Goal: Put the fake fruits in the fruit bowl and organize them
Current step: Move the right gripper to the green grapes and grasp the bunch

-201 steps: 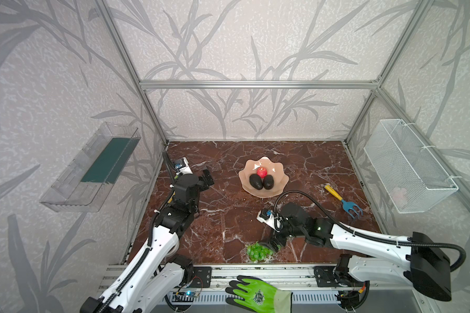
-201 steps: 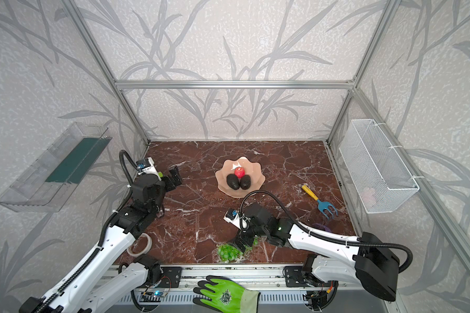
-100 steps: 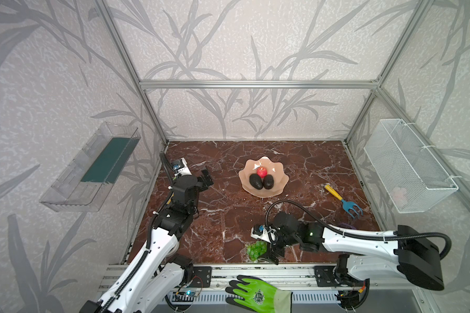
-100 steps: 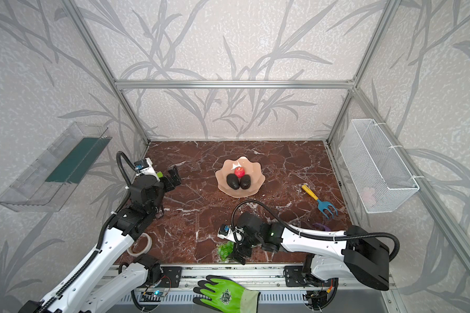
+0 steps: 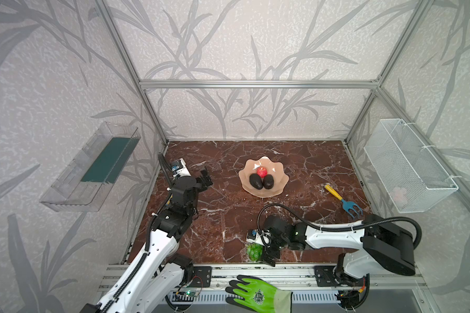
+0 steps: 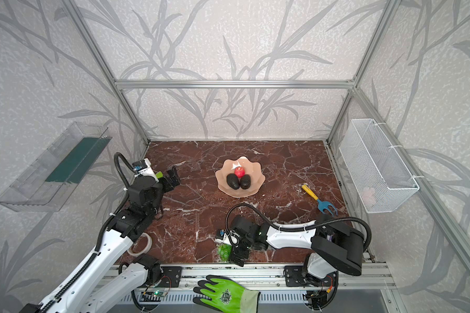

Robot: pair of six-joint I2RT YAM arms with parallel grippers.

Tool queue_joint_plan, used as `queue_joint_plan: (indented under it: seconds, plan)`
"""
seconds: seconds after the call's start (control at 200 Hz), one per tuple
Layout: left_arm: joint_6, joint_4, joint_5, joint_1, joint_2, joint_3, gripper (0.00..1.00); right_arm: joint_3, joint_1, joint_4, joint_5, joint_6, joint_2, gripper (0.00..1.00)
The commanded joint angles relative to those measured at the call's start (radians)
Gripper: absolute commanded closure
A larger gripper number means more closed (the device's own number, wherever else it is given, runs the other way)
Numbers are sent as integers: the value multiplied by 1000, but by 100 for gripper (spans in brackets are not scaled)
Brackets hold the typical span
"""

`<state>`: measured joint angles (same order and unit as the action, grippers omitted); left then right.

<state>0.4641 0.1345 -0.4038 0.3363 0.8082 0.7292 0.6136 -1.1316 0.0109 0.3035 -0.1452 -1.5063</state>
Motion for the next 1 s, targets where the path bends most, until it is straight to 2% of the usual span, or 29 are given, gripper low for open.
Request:
queue_joint_plan:
  seconds: [0.0, 0.09, 0.265, 0.385, 0.675, 0.835, 0.995]
  plan:
    - [14, -9, -31, -6, -13, -10, 0, 26, -9, -19, -9, 16, -29, 4]
    - [14, -10, -34, -6, -14, -12, 0, 44, -8, 3, -27, 17, -48, 11]
    - [11, -10, -37, -5, -15, -10, 0, 67, -8, 22, -65, 17, -74, 40]
    - [11, -11, -40, -6, -16, -12, 0, 78, -5, 22, -109, 40, -72, 52]
    - [10, -13, -42, -6, -14, -10, 0, 109, 60, 13, -129, 130, -3, 62]
    - [9, -13, -41, -6, -14, -8, 0, 120, 100, 9, -140, 187, 85, 63]
    - [10, -15, -40, -6, -12, -10, 0, 173, 210, 58, -152, 225, 178, 63]
